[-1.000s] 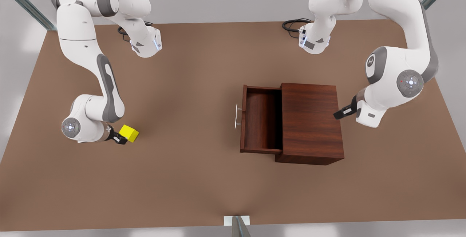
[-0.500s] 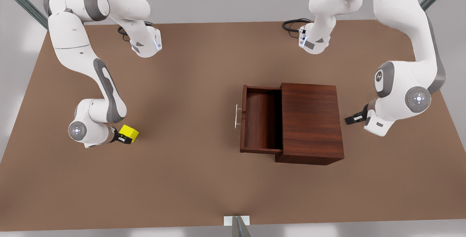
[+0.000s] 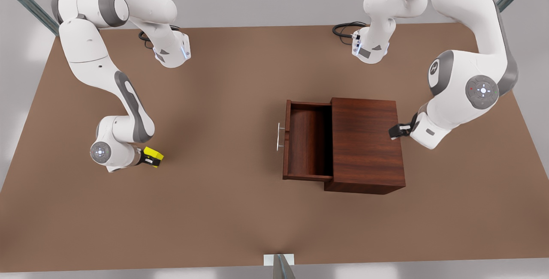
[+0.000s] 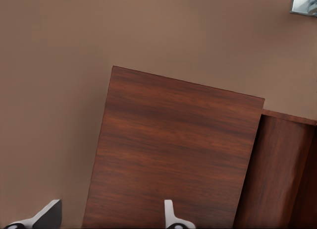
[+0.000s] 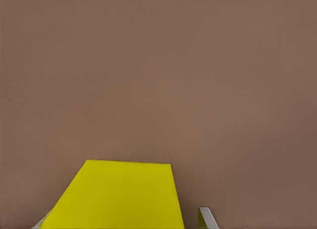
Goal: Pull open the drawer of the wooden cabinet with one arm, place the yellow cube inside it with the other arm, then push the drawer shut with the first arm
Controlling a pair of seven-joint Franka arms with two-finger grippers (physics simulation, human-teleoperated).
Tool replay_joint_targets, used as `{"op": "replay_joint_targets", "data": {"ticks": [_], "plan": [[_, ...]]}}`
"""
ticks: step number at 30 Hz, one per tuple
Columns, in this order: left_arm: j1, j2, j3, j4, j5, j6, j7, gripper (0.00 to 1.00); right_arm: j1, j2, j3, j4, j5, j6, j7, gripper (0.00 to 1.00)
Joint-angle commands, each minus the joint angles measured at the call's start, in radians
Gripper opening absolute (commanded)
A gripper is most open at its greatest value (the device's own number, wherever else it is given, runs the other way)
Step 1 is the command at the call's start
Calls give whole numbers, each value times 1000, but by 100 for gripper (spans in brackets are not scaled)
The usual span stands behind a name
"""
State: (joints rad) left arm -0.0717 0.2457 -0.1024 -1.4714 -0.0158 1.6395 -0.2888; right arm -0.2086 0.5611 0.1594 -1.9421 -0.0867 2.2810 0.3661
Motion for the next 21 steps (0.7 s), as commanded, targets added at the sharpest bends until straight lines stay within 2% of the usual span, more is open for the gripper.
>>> {"op": "replay_joint_targets", "data": {"ticks": [1,2,6,11,13,16,21], "plan": [[-5,-3,0,0,-7,-29,46,100,0,-1,0,-3,1,17,16,90],[-7,-2,0,2,2,-29,46,100,0,-1,0,-3,1,20,17,75],[-5,0,1,-7,4,-27,42,100,-3,-13,-1,-1,2,8,36,48],[-5,0,1,-13,4,-24,42,100,6,-194,14,20,71,-201,83,48],[-7,-2,0,-13,2,-27,40,100,8,-236,48,109,78,-402,183,48],[-5,-2,1,-15,4,-27,40,100,31,-231,132,278,101,-583,468,48],[-5,-2,1,-13,4,-27,40,100,219,-172,132,497,171,-635,990,48]]}}
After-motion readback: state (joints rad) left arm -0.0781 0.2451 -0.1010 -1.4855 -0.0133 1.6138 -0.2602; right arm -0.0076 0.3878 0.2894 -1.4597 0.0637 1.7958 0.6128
